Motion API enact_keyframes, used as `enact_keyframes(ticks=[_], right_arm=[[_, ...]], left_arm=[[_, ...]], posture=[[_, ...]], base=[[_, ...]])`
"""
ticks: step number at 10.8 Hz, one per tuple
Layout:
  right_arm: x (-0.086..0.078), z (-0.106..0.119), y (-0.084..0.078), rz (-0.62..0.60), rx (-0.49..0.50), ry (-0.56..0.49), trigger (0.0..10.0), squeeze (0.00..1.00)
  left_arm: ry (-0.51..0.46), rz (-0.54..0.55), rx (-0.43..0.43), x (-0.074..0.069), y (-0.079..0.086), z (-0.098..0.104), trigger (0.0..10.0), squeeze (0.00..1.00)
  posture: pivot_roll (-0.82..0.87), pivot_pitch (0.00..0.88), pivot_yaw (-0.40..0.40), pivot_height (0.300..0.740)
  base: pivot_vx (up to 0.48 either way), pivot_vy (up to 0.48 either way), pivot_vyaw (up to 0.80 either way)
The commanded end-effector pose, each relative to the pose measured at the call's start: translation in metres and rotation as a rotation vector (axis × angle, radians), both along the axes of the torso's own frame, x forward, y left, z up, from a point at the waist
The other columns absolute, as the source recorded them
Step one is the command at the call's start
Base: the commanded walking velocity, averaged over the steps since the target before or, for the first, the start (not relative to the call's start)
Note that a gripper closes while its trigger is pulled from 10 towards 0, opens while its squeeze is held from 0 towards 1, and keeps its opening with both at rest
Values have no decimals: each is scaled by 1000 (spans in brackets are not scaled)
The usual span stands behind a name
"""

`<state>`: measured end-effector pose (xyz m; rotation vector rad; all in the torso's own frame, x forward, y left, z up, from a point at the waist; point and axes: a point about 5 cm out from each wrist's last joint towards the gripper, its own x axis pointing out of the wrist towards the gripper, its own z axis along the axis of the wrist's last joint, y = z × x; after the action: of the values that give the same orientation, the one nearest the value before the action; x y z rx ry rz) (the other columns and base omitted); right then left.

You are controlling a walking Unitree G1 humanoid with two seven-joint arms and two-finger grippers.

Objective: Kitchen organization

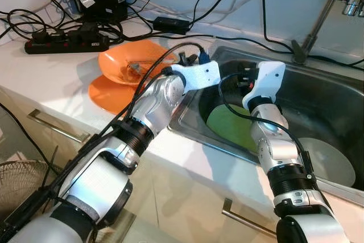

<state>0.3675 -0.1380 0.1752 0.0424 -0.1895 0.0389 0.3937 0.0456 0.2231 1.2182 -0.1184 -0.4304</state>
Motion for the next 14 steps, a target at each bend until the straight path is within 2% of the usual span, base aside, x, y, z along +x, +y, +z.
enact_keyframes(ticks=[1, 9, 11, 12, 14], right_arm=[[1, 8, -3, -12, 7, -31, 10000, 0], [2, 8, -1, -11, 9, -30, 10000, 0], [3, 8, -2, -10, 10, -30, 10000, 0], [3, 8, -1, -10, 11, -30, 10000, 0], [3, 8, -1, -7, 10, -31, 10000, 0]], left_arm=[[-35, -8, -2, 2, -3, 9, 0, 0], [-98, -16, 14, 2, -2, 20, 0, 0], [-176, -22, 44, 1, -4, 32, 0, 0], [-276, -34, 64, -3, -6, 47, 0, 0], [-350, -59, 29, -9, -10, 63, 0, 0]], posture=[[235, 12, -12, 740], [238, 8, -13, 740], [241, 6, -14, 740], [240, 4, -14, 740], [245, 0, -20, 740]], base=[[0, 0, 0], [0, 0, 0], [0, 0, 0], [0, 0, 0], [0, 0, 0]])
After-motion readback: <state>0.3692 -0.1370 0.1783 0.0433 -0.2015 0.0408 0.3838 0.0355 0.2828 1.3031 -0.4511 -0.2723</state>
